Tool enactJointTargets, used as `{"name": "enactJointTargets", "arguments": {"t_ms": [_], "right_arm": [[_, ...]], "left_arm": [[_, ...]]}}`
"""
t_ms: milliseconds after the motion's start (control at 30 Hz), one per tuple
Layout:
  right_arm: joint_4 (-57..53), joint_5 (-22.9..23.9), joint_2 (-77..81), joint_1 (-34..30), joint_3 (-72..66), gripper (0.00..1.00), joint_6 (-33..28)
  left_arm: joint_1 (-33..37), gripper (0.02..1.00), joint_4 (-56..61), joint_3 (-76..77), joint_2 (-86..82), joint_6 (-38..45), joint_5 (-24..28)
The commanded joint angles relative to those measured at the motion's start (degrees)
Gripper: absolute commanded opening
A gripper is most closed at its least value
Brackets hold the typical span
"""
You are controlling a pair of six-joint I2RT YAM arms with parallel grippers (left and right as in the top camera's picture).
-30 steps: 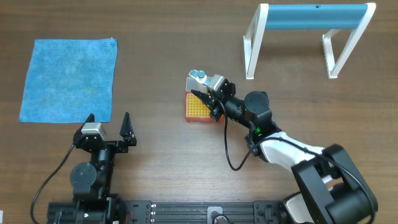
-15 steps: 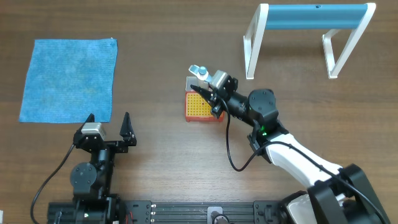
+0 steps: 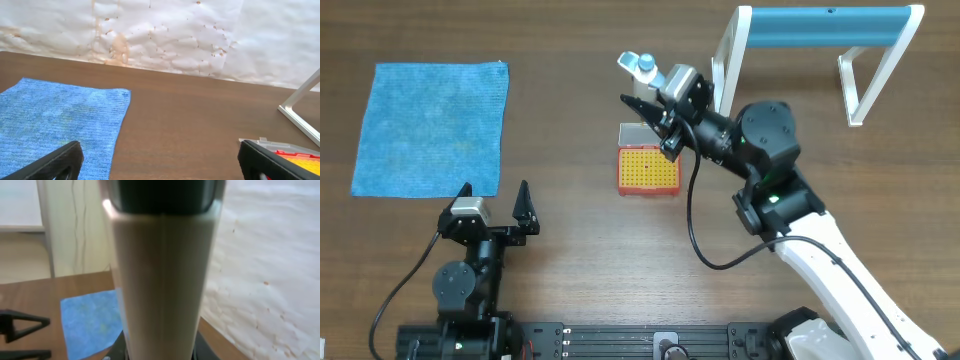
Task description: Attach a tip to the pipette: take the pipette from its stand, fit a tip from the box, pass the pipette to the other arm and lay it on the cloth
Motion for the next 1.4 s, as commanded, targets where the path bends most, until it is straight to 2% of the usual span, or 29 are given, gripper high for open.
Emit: {"name": "enactJointTargets", "arguments": {"t_ms": [33,167,400,467,533,600,667,767,867,967,1100,1200,1333,1400], "right_arm": [[-3.76,-6.86,-2.47,0.44,5.97,0.075,3.93],[-4.46,-7.58,-2.67,0.44,6.12,0.075,11.76],[-5.49,-7.58,-2.56,0.44,6.12,0.075,15.93],[-5.53,-7.58,-2.56,0.44,6.12,0.075,19.65],[-5.57,-9.42,-2.56,0.44,6.12,0.075,22.62],[-5.88,-13.09,-2.54,0.44,6.1,0.075,22.6],[-7.69,-16.2,-2.54,0.44,6.1,0.075,22.6],[-12.74,-17.29,-2.54,0.37,6.1,0.075,22.56],[-16.79,-18.12,-2.54,0.37,6.1,0.075,22.53],[-18.97,-19.04,-2.54,0.37,6.1,0.075,22.56],[-19.5,-22.1,-2.43,0.33,6.1,0.073,22.51],[-19.5,-24.39,-2.43,0.31,6.1,0.075,22.1],[-20.63,-25.62,-2.43,0.33,6.1,0.075,22.1],[-21.92,-25.66,-2.43,0.33,6.1,0.075,22.1]], "left_arm": [[-0.07,0.996,-0.44,-0.04,0.11,0.74,0.66],[-0.07,0.998,-0.44,-0.04,0.11,0.74,0.66],[-0.07,0.998,-0.31,-0.04,0.11,0.7,0.72],[-0.07,0.998,0.7,-0.04,0.11,0.13,3.32],[-0.07,0.998,2.27,-0.04,0.11,-6.08,10.93],[-0.07,0.998,4.83,-0.04,0.11,-14.91,18.43],[-0.04,0.996,8.87,-0.04,0.11,-23.3,22.82],[-0.02,0.996,16.96,-0.04,0.11,-29.73,23.26],[-0.02,0.996,25.07,-0.04,0.11,-34.88,19.34],[-0.02,0.998,26.77,0.35,0.11,-40.81,18.8],[-0.02,0.996,24.9,2.6,1.99,-45.53,25.18],[-0.02,0.998,24.87,6.29,5.99,-46.42,27.3],[-0.02,0.996,24.9,13.97,16.06,-46.18,30.32],[-0.02,0.996,24.94,19.37,24.26,-46.18,34.67]]}}
